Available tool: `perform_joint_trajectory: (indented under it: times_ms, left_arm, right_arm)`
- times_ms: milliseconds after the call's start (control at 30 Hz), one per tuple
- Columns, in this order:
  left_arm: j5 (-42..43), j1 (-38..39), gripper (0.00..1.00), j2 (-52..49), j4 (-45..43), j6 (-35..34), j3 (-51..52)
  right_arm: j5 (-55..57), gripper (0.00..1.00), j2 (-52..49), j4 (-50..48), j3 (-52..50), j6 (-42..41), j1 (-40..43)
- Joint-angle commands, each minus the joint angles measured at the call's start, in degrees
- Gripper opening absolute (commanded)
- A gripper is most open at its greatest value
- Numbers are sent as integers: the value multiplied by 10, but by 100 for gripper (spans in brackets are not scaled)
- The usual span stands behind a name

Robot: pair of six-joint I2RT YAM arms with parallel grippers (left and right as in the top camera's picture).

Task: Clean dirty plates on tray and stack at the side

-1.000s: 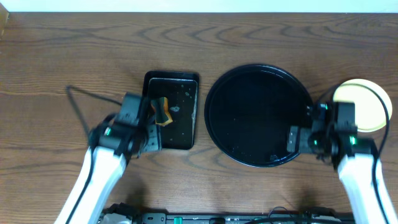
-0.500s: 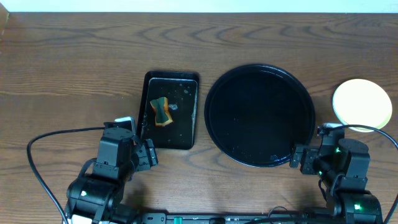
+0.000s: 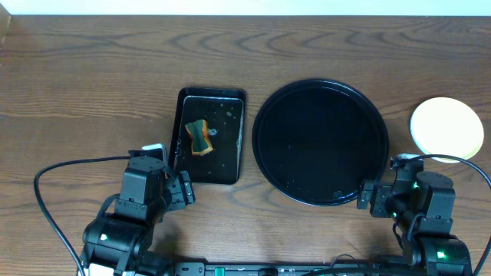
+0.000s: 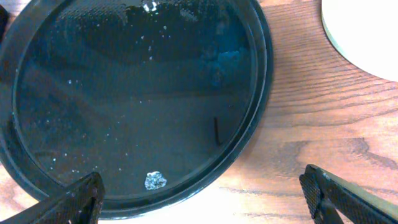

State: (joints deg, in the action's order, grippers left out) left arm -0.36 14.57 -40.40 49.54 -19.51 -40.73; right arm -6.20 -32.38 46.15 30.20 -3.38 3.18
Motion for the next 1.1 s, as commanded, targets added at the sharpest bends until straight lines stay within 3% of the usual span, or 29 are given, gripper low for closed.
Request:
perform_joint_trajectory:
  times_ms: [0,233,400,767,1067]
  left_arm:
    - [-1,0,81,-1,1,-3,2]
    - [-1,0,81,-1,1,-3,2]
    - [-1,0,81,-1,1,-3,2]
    - [-1,0,81,-1,1,-3,2]
    - [-1,0,81,-1,1,-3,2]
  right_arm:
    - [0,99,1,2,-4,0,-3]
    - [0,99,30,15,-5,0,-10]
    - [10,99,115,-5,-16,3,-23]
    - [40,99,308,-302,-141,48,-39]
    - [75,99,321,-544,-287,84,-47]
